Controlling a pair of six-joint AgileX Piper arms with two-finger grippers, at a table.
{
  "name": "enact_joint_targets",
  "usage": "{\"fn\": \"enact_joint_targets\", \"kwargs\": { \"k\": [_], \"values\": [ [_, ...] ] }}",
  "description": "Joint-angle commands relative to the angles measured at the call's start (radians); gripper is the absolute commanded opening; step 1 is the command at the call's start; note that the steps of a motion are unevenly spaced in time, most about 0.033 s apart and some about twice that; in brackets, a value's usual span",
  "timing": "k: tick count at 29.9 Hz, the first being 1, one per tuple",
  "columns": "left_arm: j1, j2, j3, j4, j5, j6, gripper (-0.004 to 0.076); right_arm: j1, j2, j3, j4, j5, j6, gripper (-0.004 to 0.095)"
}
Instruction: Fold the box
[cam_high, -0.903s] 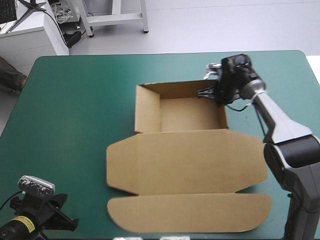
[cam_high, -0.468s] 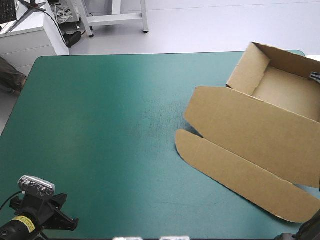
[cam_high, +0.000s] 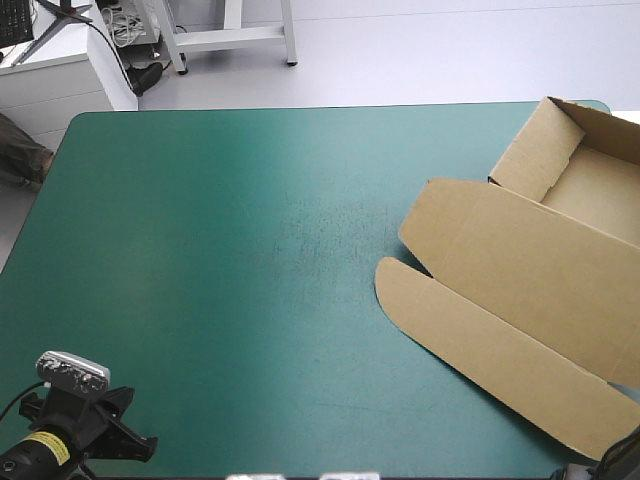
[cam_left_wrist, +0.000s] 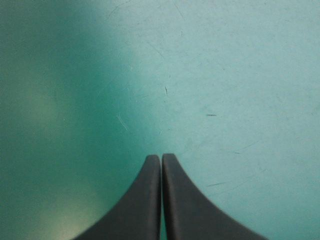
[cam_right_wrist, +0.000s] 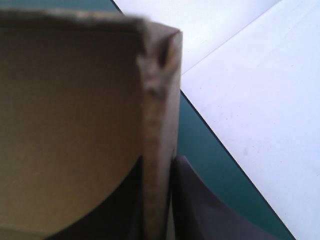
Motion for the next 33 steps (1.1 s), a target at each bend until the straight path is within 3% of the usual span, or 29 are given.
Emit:
{"fn": "enact_joint_targets", "kwargs": {
  "k": [1,4,12,20,22,24,27,29,33],
  "values": [
    [-0.003,0.01,-0.024,0.011,-0.056,-0.01,-0.001,-0.005,-0.053,-0.026,-0.021,0.009,-0.01,0.03],
    [-0.003,0.01,-0.024,0.011,-0.056,-0.01,-0.001,-0.005,-0.053,-0.026,-0.027,0.009,-0.01,0.04],
    [-0.003,0.01,-0.024,0.011,-0.056,0.001,-0.001,-0.005,-0.08,-0.026,-0.023,0.009,-0.011,0.0403],
    [-0.003,0.01,-0.024,0.011,-0.056,0.001,-0.001,-0.005,-0.184,-0.026,-0.002,0.009,-0.103,0.0396],
    [-0.003,0.01,-0.024,0.011,-0.056,0.001,-0.001,-0.005,-0.218,-0.026,0.02,0.009,-0.105,0.0344],
    [-0.003,0.01,-0.024,0.011,-0.056,0.001,-0.001,-0.005,-0.249,-0.026,0.068,0.009,-0.105,0.0232],
    [-0.003,0.01,-0.024,0.011,-0.056,0.001,-0.001,-0.005,-0.305,-0.026,0.162,0.009,-0.154,-0.0026],
    [-0.003,0.01,-0.024,0.011,-0.057,0.001,-0.001,0.005,-0.35,-0.026,0.225,0.009,-0.171,0.0004],
    [-0.003,0.01,-0.024,0.011,-0.059,0.001,-0.001,0.072,-0.444,-0.026,0.228,0.009,-0.173,0.0002]
  ]
}}
